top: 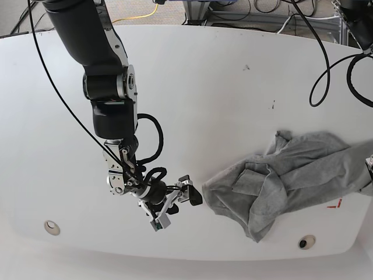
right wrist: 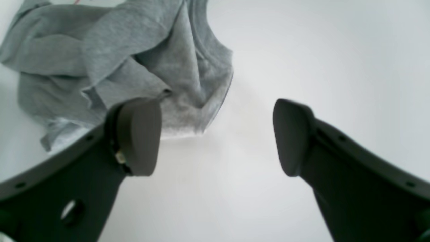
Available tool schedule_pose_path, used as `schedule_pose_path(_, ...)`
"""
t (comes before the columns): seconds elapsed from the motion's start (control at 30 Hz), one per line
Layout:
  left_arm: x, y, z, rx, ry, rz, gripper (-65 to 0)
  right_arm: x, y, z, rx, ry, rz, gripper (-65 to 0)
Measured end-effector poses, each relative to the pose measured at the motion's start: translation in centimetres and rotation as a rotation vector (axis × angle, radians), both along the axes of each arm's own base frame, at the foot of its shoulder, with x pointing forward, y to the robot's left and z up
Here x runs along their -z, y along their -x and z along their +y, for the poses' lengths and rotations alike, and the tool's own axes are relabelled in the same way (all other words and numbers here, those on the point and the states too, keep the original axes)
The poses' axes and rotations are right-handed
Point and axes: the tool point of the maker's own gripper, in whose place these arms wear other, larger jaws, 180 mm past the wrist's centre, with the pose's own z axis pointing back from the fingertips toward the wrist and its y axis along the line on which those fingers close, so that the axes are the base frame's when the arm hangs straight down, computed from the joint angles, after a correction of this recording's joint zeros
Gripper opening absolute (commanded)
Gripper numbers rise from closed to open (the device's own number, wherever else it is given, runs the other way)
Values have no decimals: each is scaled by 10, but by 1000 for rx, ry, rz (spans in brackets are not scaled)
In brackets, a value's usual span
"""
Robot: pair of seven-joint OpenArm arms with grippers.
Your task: Layout the t-shirt on the table in an organized manner, then fold the t-shirt properly
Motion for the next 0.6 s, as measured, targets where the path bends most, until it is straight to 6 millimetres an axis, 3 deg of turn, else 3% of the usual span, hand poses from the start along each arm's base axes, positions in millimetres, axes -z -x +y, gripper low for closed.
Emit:
schedule_pose_path(0.3, 1, 0, 0, 0, 0, 2, -57, 2, 9, 16, -35, -10, 4, -166)
schedule_pose_path(0.6, 16, -7, -19, 42, 25, 28, -57, 23, 13, 6, 3, -40, 47, -166)
